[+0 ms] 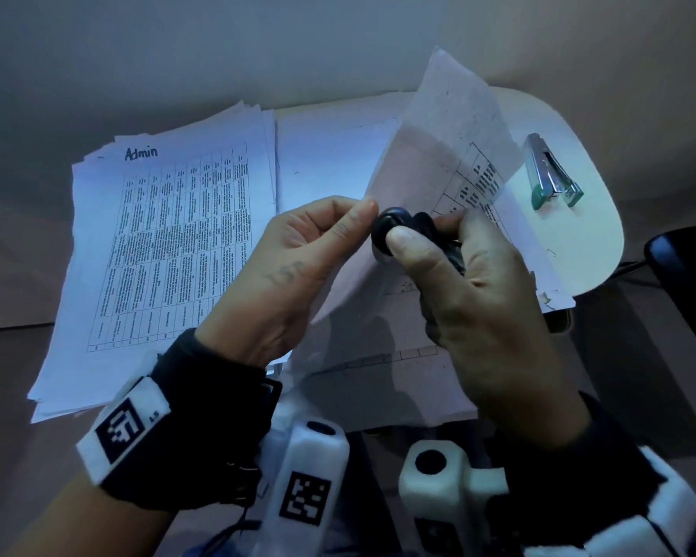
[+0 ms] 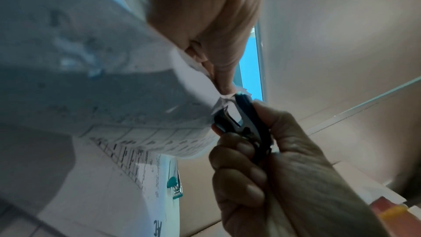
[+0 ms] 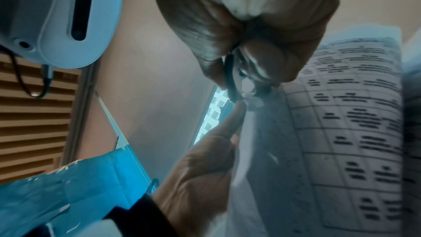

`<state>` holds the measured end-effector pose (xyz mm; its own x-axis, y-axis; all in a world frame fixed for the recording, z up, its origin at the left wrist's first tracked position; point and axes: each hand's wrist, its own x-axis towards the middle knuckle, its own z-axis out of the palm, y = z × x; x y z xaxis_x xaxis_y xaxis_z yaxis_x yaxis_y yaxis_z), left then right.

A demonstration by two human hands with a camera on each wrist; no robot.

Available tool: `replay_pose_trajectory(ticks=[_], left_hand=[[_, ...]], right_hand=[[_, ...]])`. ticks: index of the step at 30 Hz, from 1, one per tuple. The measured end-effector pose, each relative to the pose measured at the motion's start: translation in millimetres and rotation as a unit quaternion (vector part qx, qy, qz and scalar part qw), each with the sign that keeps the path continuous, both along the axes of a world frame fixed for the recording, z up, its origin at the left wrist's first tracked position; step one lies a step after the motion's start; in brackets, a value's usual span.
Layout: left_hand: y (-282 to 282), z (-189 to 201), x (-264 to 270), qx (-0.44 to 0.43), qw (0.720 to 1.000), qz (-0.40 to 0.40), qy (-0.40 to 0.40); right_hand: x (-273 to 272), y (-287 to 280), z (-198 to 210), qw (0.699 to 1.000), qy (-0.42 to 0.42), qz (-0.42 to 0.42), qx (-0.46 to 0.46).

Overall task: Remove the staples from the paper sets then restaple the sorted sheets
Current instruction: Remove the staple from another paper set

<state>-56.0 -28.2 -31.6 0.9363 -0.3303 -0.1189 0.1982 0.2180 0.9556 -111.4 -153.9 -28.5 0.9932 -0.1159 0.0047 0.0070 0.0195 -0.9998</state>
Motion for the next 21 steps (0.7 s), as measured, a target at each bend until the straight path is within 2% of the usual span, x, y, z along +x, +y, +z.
replay_pose_trajectory(ticks=[5, 10, 17, 21], left_hand=[[0.7, 5.5, -0.9, 0.064, 0.996, -0.003, -0.056], [1.2, 9.1, -2.3, 0.103, 0.992, -0.018, -0.069], [-0.6, -0.8, -0.5, 0.072, 0.997, 0.002, -0.037], [-7.0, -4.2, -2.5, 0.011, 1.000, 0.019, 0.013]], right_hand=[[1.9, -6.0, -10.9, 0.999, -0.010, 0.013, 0.035], [0.0, -2.7, -17.5, 0.996, -0.064, -0.049, -0.041], [1.3, 3.6, -13.0, 0.985, -0.083, -0.096, -0.113], [1.3, 16.0, -6.4, 0.960, -0.111, -0.131, -0.220]])
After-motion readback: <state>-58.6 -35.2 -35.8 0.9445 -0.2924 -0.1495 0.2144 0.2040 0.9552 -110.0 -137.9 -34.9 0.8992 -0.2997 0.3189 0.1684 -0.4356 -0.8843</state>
